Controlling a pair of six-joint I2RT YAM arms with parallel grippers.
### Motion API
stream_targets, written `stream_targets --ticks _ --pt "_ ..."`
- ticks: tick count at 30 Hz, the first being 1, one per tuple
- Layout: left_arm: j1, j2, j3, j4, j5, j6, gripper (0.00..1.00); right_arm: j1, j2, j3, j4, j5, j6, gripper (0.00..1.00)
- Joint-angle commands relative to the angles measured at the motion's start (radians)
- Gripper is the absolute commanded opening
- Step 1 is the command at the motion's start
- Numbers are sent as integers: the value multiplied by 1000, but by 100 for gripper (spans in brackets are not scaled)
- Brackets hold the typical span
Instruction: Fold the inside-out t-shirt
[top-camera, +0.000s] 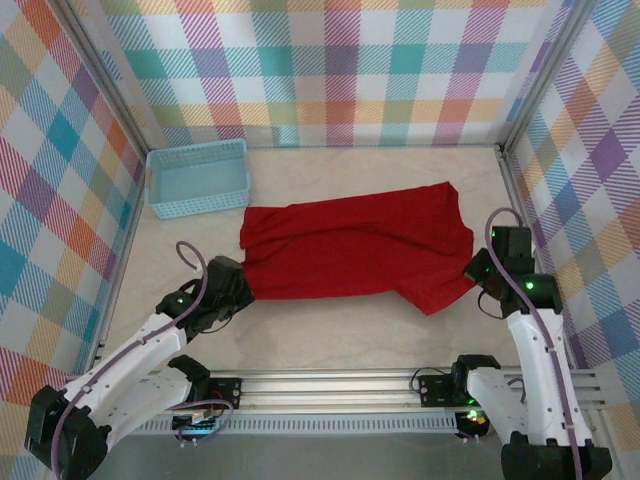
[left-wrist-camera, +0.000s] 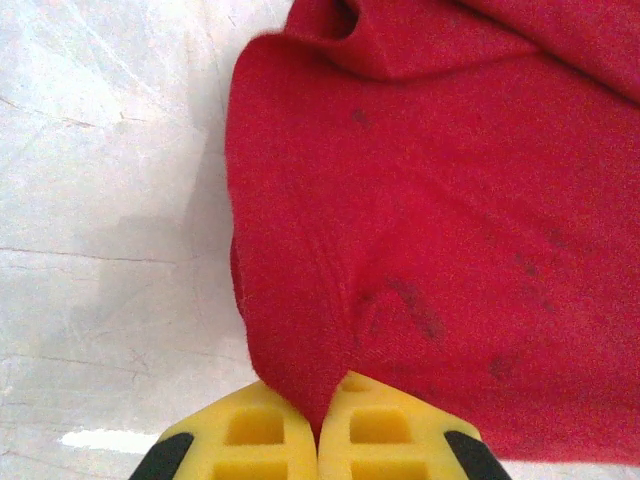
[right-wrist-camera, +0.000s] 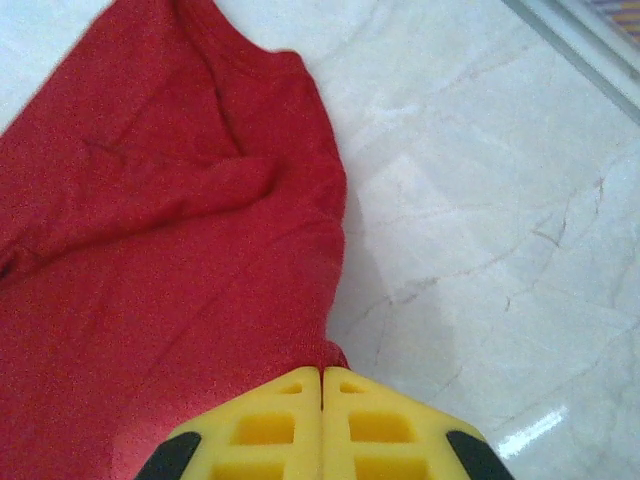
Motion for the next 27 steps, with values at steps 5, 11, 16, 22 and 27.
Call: stream_targets --ticks 5,11,16,22,27 --pt "83 213 230 -59 -66 -15 0 -5 321 194 189 -69 -42 0" --pt "229 433 379 1 -37 1 0 -5 603 375 276 -93 -49 0" --pt "283 609 508 -2 -29 23 0 -5 796 537 291 -63 -69 0" --pt "297 760 596 7 -15 37 0 -3 968 706 282 -80 -100 0" --pt "298 874 675 -5 -9 66 1 -3 1081 790 254 -79 -103 0"
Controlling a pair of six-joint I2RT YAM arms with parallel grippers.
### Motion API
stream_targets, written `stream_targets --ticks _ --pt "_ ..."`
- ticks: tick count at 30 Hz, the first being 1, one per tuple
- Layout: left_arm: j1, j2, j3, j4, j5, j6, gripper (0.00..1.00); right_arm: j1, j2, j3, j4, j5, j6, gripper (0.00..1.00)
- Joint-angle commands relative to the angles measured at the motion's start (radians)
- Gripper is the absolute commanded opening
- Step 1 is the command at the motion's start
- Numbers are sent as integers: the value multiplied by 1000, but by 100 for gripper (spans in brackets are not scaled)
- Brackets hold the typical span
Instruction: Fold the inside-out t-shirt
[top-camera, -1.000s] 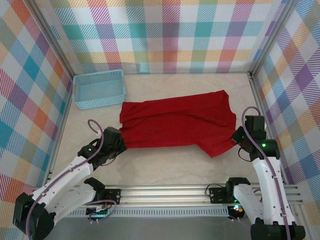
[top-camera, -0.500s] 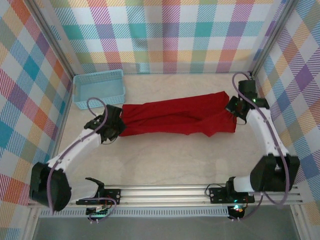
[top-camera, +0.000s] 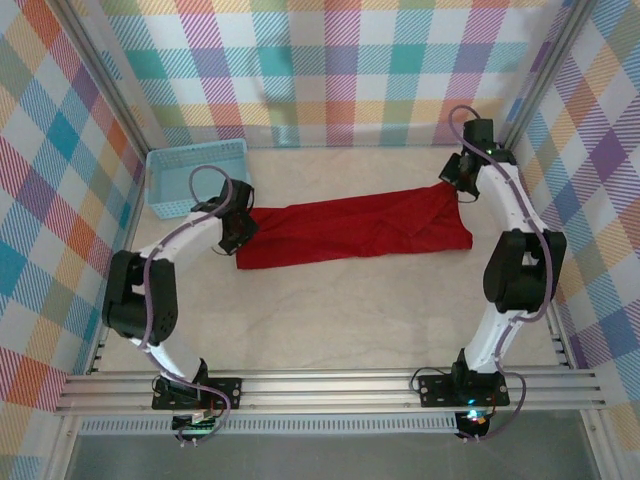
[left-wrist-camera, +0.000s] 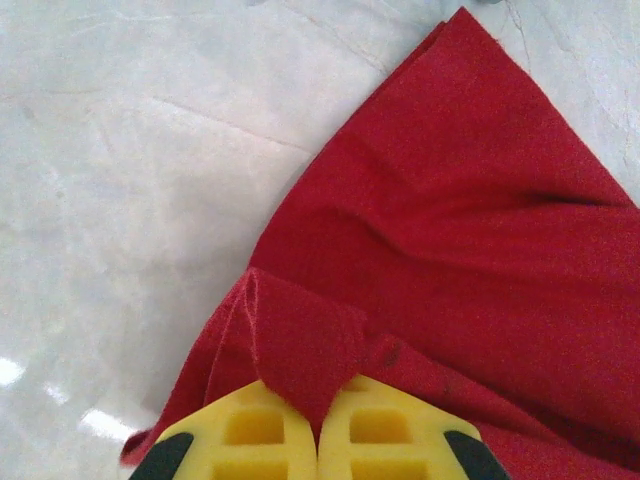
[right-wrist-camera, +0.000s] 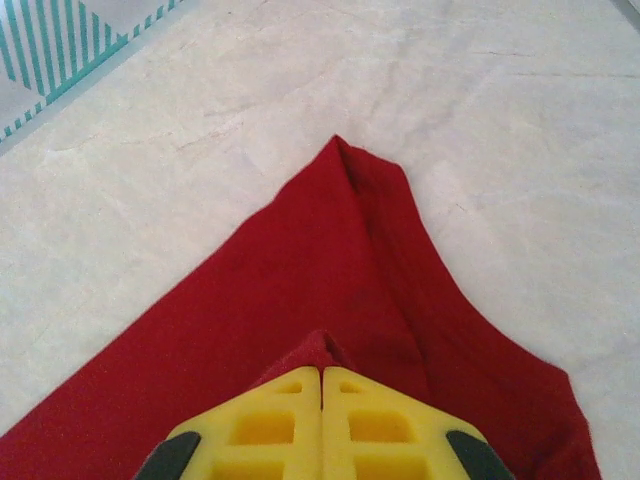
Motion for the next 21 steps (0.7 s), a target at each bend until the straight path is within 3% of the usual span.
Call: stream_targets --ticks 1,2,4,6,8,12,16,21 --pt "14 66 59 -16 -3 35 3 -2 56 43 -7 -2 -20 0" --pt "13 81 65 -19 -12 37 8 -1 72 42 3 -10 -22 0" --pt "15 112 83 -26 -27 50 21 -1 109 63 2 -34 -31 10" --pt "15 124 118 -69 -64 67 37 -1 139 100 -37 -37 -42 32" --pt "14 97 136 -111 -110 81 50 5 135 120 -80 -10 -56 46" --pt "-38 -29 115 -124 -204 121 71 35 1 -12 -37 10 -79 57" --pt "-132 -70 71 -28 -131 175 73 83 -68 -135 18 -107 -62 60" --pt "-173 52 54 106 42 180 72 122 29 -144 51 -222 -10 61"
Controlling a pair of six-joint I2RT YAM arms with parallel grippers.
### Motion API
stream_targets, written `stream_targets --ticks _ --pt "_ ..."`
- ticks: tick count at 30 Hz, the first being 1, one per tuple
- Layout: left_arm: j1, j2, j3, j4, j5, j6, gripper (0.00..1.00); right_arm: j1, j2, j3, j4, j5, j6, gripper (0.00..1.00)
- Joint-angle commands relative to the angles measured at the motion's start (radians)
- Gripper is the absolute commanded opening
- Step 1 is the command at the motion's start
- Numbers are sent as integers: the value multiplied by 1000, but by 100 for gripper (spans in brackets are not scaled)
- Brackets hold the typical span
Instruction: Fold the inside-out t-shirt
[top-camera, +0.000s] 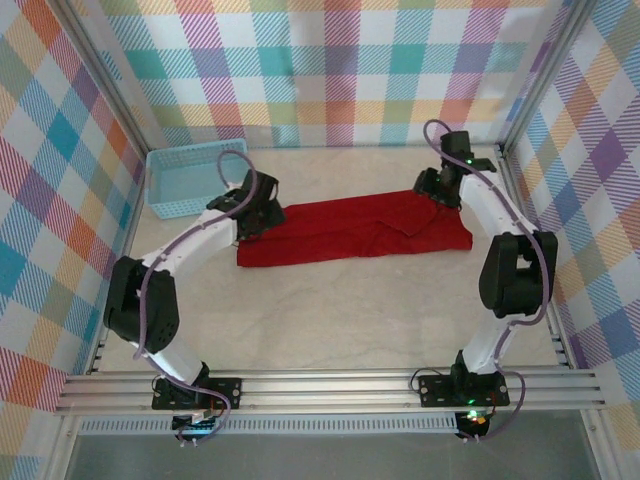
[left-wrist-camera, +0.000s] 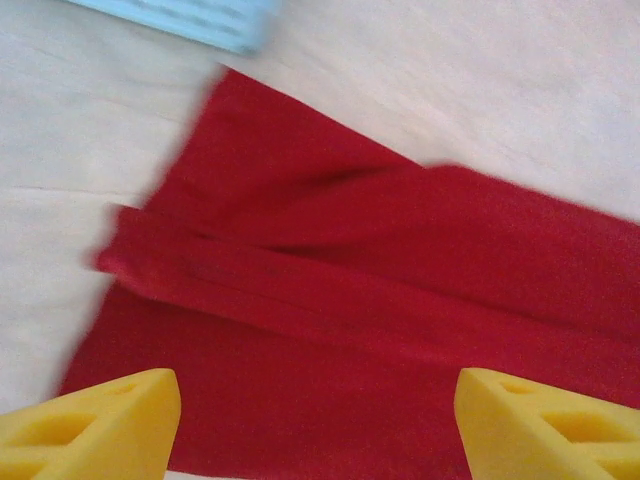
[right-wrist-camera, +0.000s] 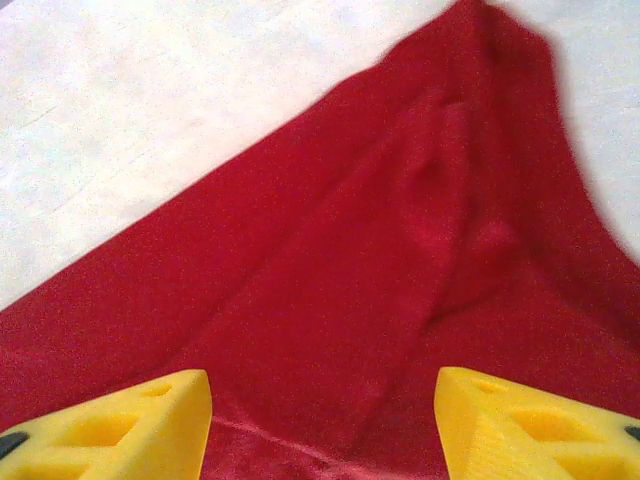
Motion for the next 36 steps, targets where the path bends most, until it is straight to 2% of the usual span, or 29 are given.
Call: stream_targets --ticks 1,6,12,15,19,24,29,36 --pt "1 117 -27 84 102 32 72 12 101 -2 22 -101 47 62" --pt "46 248 23 73 79 72 72 -28 228 61 -3 -124 95 61" --pt "93 278 -22 82 111 89 75 -113 315 72 -21 -75 135 63" --pt "99 242 -66 77 89 94 81 -142 313 84 -38 -48 124 66" --pt "105 185 -71 50 92 112 87 -133 230 72 -60 -6 51 75" --pt "99 114 -34 24 157 134 94 -133 158 48 -92 42 -51 87" --pt "117 89 -33 12 151 134 97 -122 211 80 -125 48 -84 94" --pt "154 146 -61 39 159 134 99 -117 305 156 -191 99 -76 100"
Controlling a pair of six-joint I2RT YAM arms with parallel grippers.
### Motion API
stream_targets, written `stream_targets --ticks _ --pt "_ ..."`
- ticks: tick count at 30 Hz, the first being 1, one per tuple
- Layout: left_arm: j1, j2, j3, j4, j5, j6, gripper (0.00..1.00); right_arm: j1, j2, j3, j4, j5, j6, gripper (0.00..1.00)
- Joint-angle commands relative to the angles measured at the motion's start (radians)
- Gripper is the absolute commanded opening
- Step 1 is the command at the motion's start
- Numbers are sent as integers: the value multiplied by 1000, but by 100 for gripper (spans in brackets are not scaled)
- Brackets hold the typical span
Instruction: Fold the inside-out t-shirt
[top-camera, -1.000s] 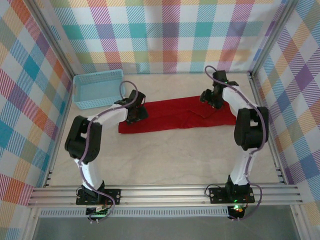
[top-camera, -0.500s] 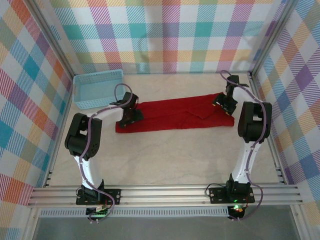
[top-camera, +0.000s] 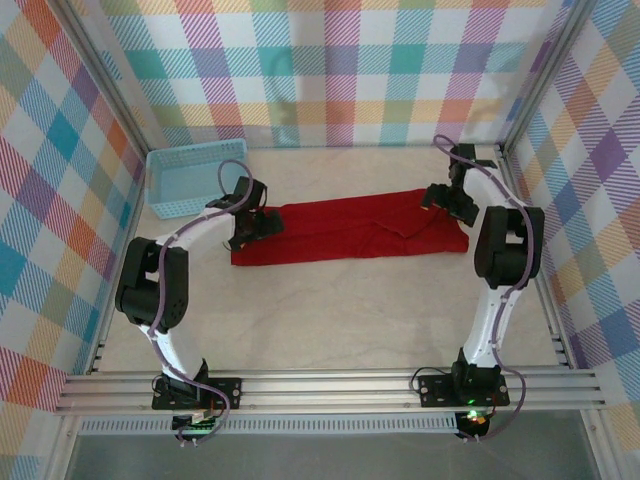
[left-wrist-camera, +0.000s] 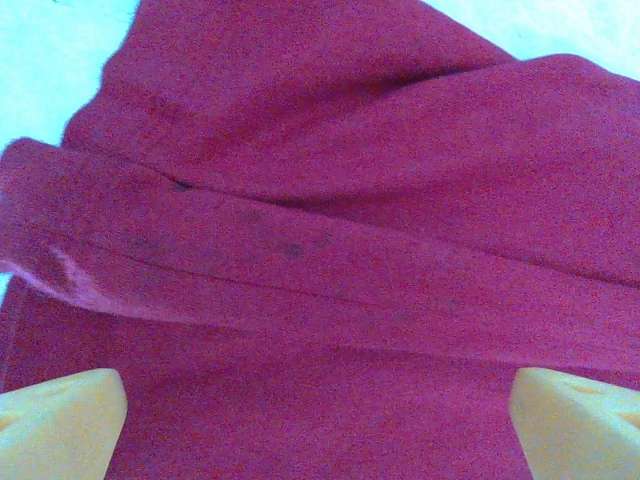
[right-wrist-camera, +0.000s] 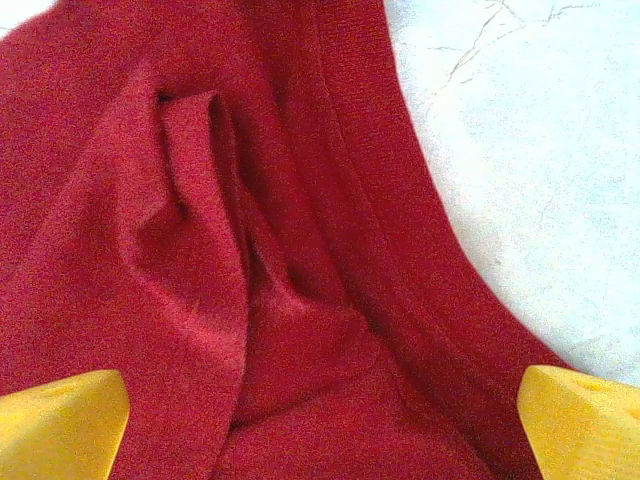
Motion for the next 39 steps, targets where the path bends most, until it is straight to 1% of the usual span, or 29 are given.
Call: stream_targets --ticks 1,7,12,14,18,20,24,26,29,31,34,35,37,39 --pt "30 43 -12 -6 15 14 99 5 49 42 -63 38 -17 100" --pt "37 97 -22 1 15 12 100 8 113 85 -102 64 -14 100" --pt "40 93 -53 4 -11 7 100 15 157 103 -124 72 -18 100" --pt "47 86 -66 4 -19 4 100 22 175 114 -135 62 -24 99" --pt "63 65 -100 21 -17 -5 100 28 195 118 -140 12 -27 92" --pt "67 59 -111 22 -18 -4 100 31 196 106 -128 -34 -30 84" --pt "67 56 -123 24 -16 -3 100 41 203 99 -123 -67 -42 74" --pt "68 52 -131 24 -21 -5 100 39 198 87 -114 -77 -44 64" --pt "71 39 -148 29 -25 -9 100 39 173 54 -89 -96 -40 51" --pt "76 28 -161 34 -26 -14 100 40 149 27 -69 -98 -38 39" --pt "80 11 -181 35 -27 -17 100 40 95 -19 -43 -57 -27 22" --pt "80 6 -186 37 -21 -14 100 39 78 -31 -37 -45 -25 19" --pt "79 -5 -199 41 -6 -10 100 39 43 -55 -30 -11 -22 9" --pt "75 -19 -205 39 18 -7 100 38 3 -77 -26 32 -19 3"
